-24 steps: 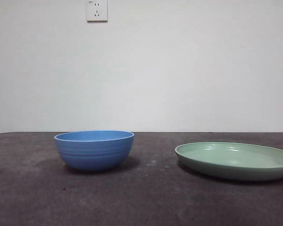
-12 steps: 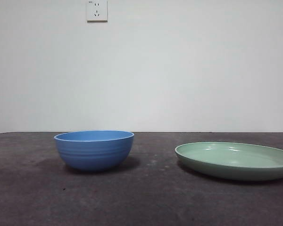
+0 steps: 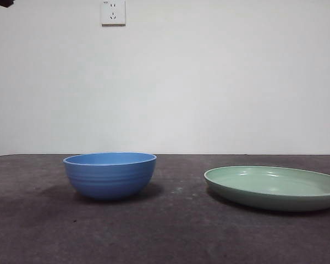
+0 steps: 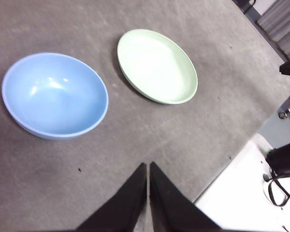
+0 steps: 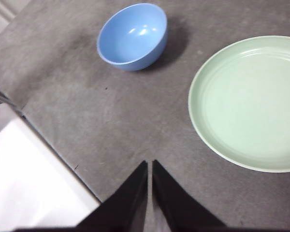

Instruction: Pick up the blue bowl, put it on the green plate, put it on desk

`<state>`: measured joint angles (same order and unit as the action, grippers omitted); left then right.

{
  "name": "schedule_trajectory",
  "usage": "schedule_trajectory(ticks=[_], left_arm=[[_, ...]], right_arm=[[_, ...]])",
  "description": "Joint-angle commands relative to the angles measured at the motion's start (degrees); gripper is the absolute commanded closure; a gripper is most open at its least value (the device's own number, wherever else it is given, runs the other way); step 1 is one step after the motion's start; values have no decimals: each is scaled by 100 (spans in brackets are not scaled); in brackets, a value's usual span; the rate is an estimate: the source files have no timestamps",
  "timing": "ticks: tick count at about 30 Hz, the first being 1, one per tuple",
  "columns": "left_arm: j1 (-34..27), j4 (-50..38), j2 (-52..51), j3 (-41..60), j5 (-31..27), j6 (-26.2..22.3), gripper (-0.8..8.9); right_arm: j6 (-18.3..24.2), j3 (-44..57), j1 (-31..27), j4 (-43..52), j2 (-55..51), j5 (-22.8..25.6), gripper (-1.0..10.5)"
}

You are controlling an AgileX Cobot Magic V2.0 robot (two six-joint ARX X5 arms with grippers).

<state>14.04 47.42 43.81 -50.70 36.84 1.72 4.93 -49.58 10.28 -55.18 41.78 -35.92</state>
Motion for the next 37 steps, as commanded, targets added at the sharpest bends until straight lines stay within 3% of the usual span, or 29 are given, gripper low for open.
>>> schedule_trajectory(ticks=[1, 5, 7, 11, 13, 21, 32, 37], left_arm=[[22, -57, 48, -127, 33, -127, 804], [22, -61, 48, -127, 31, -125, 788], [22, -61, 48, -127, 31, -125, 730], [22, -61, 48, -127, 28, -103, 459], [22, -63, 48, -127, 26, -105, 382], [22, -79, 50, -127, -37, -101, 375], [35, -269, 557, -579, -584, 190, 377], [114, -232, 1193, -1084, -1097, 219, 377]], right_arm=[[92, -116, 59, 4, 42, -11, 938], [-48, -116, 59, 4, 44, -11, 932], [-50, -116, 59, 4, 42, -11, 860], [-151, -116, 59, 7, 44, -9, 570], [-151, -116, 59, 7, 42, -9, 547], [-151, -116, 59, 9, 42, -9, 547], [-151, -116, 59, 28, 42, -9, 547], [-151, -116, 59, 28, 42, -9, 547]])
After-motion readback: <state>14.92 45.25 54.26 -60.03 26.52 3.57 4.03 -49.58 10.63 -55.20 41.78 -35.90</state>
